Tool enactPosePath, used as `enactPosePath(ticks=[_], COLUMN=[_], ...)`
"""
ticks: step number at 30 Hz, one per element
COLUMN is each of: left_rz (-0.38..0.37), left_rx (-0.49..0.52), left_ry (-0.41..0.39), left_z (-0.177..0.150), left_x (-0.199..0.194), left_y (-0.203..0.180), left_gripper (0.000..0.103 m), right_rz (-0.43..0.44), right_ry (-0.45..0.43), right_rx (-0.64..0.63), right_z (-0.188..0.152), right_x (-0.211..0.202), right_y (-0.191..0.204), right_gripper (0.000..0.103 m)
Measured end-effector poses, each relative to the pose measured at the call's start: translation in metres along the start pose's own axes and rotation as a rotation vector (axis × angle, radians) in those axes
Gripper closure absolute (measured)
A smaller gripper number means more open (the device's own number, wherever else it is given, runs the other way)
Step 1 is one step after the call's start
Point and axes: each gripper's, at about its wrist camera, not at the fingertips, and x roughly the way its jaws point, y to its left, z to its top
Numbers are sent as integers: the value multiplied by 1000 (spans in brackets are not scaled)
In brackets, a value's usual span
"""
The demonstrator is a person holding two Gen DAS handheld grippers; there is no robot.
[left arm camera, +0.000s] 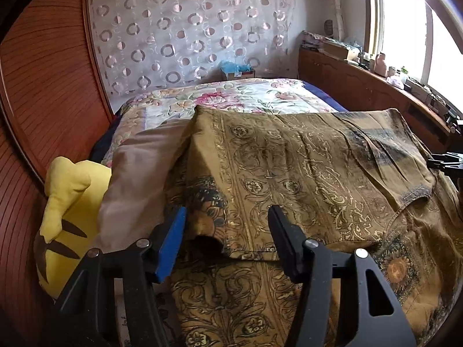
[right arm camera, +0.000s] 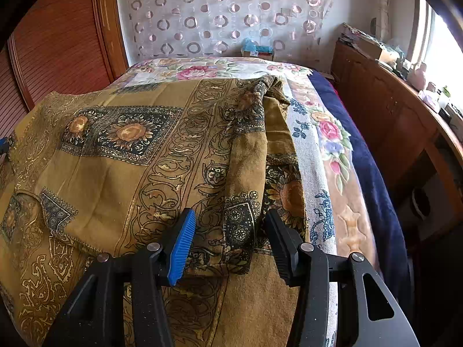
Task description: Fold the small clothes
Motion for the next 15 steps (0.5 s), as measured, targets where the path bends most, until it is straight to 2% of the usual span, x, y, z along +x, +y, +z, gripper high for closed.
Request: enactPosePath(ticks=[6,8,11,15], left_rz=[19,26,25,30], left_rx=[-14,-16,-19,-13], left_ry=[39,54,68,87], left_z=[0,-2,-4,-4], left_x=[13,17,20,18], left_y=[2,3,4,3], left_gripper=[57,71,86,93], right_rz=[0,1,-1,-2], right_ry=[-1,-1,-1,3], right_rx=[-1,-2,-3,-22], right_z=[-1,-1,0,-8], right_x=[4,3,0,33], right_y=[0,1,0,10], right_gripper=[51,51,51,51])
